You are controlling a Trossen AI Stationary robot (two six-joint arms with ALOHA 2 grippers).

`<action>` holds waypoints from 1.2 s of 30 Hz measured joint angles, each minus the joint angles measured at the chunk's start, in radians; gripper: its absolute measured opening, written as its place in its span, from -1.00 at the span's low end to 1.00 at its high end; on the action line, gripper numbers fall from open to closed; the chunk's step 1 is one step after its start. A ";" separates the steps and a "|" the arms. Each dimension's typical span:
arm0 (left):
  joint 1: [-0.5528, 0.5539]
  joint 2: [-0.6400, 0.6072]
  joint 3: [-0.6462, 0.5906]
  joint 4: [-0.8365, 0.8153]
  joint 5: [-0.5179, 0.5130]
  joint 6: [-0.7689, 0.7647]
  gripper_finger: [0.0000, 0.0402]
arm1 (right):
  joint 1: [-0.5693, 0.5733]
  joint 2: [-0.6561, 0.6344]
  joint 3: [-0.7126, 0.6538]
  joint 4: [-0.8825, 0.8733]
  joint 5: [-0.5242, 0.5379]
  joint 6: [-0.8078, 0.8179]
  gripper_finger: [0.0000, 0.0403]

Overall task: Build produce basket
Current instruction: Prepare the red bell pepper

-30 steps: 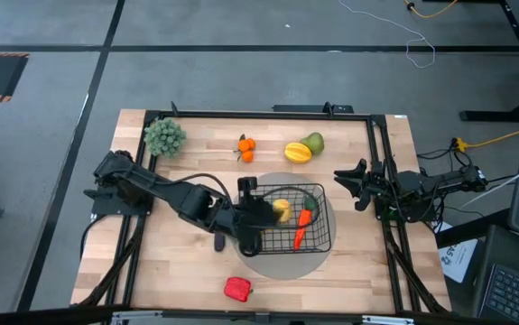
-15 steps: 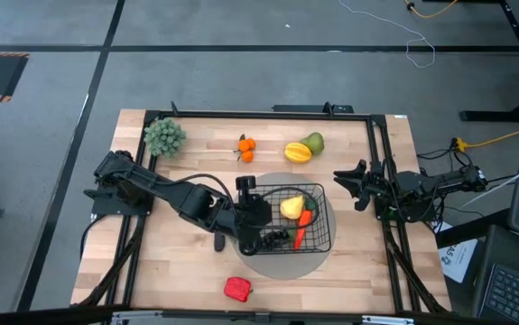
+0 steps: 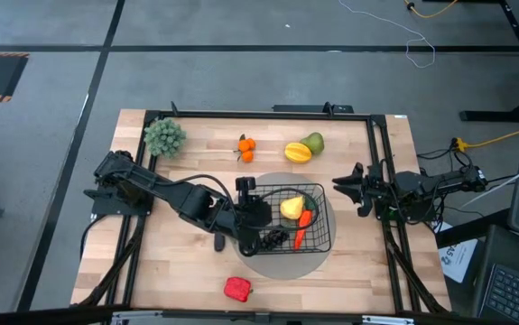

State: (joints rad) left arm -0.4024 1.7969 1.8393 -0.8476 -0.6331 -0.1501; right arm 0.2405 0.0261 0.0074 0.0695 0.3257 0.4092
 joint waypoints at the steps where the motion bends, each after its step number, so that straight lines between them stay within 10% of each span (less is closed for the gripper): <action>1: 0.000 0.000 0.000 0.000 0.000 0.000 -0.55 | 0.000 0.000 0.000 -0.002 -0.021 -0.016 -0.35; 11: 0.005 0.000 0.000 -0.009 0.027 0.000 -0.55 | 0.000 0.000 0.000 -0.013 -0.110 -0.093 -0.35; 22: -0.027 0.015 -0.022 -0.048 0.660 -0.134 -0.58 | 0.000 0.000 0.000 -0.013 -0.111 -0.112 -0.35; 36: -0.150 0.070 -0.229 0.182 0.706 -0.388 -0.58 | 0.000 0.006 0.000 -0.013 -0.119 -0.074 -0.35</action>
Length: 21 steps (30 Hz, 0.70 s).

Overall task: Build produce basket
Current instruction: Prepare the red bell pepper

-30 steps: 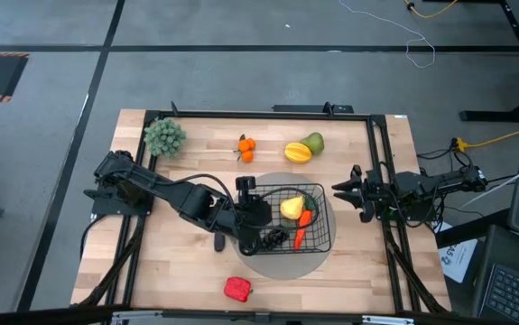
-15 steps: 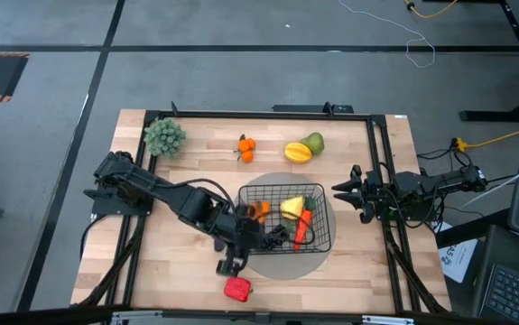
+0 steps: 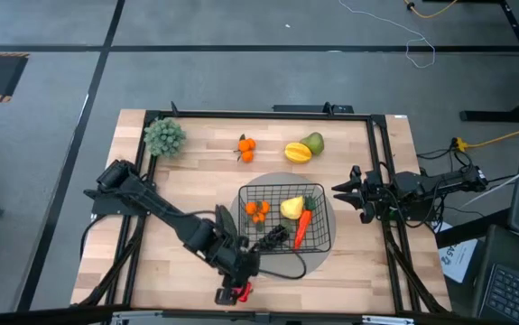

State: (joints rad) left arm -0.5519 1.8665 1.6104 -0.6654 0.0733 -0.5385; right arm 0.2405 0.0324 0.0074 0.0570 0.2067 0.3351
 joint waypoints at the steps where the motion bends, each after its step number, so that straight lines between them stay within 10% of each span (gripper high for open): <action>1: -0.011 0.000 -0.022 0.019 0.002 -0.009 -0.58 | 0.000 0.002 0.000 -0.001 -0.001 0.001 -0.35; 21: -0.118 0.125 -0.222 0.629 -0.124 0.016 -0.59 | 0.000 0.033 0.000 -0.001 0.001 0.001 -0.35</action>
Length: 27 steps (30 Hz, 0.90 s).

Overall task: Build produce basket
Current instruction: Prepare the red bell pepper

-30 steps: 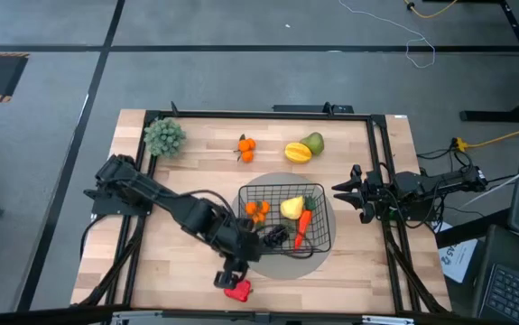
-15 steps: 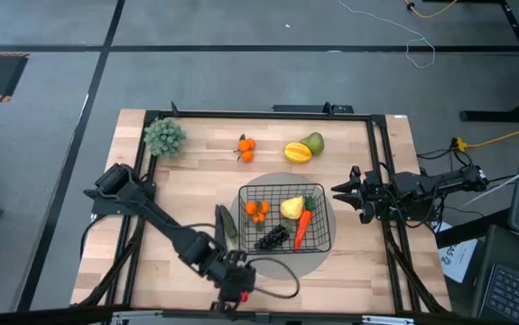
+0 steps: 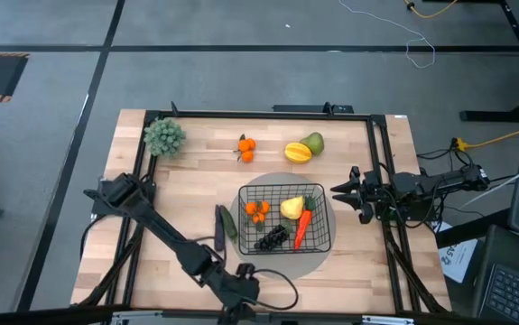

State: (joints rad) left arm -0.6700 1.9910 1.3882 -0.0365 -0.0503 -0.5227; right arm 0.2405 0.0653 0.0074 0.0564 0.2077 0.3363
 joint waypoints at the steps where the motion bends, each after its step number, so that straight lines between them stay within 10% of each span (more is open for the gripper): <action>1: -0.003 0.014 0.008 -0.004 -0.003 -0.001 -0.59 | 0.000 0.000 0.000 0.000 0.000 0.000 -0.35; 27: -0.012 0.040 0.019 -0.481 -0.028 -0.298 -0.60 | 0.000 0.008 0.000 0.000 0.000 0.026 -0.35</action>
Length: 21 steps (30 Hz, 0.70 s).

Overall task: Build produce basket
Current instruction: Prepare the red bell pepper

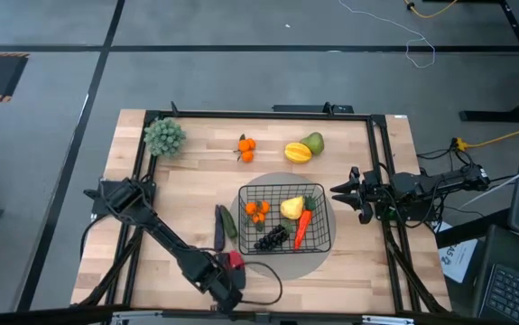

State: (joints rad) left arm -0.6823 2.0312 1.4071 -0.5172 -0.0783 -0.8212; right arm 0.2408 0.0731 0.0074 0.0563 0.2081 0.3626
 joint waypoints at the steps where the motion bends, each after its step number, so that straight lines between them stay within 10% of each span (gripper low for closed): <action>1: 0.004 0.000 0.000 -0.033 -0.008 -0.017 -0.60 | 0.000 0.000 0.000 0.000 0.000 0.000 -0.35; 9: 0.016 -0.001 0.000 -0.327 0.088 -0.216 -0.60 | 0.000 0.000 0.000 0.000 0.000 0.000 -0.35; 21: -0.027 -0.001 0.107 -0.337 0.261 -0.246 -0.60 | 0.000 0.000 0.000 0.000 0.000 0.000 -0.35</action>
State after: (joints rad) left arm -0.7097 2.0300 1.5136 -0.8543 0.1825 -1.0673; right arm 0.2405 0.0731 0.0074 0.0563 0.2077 0.3622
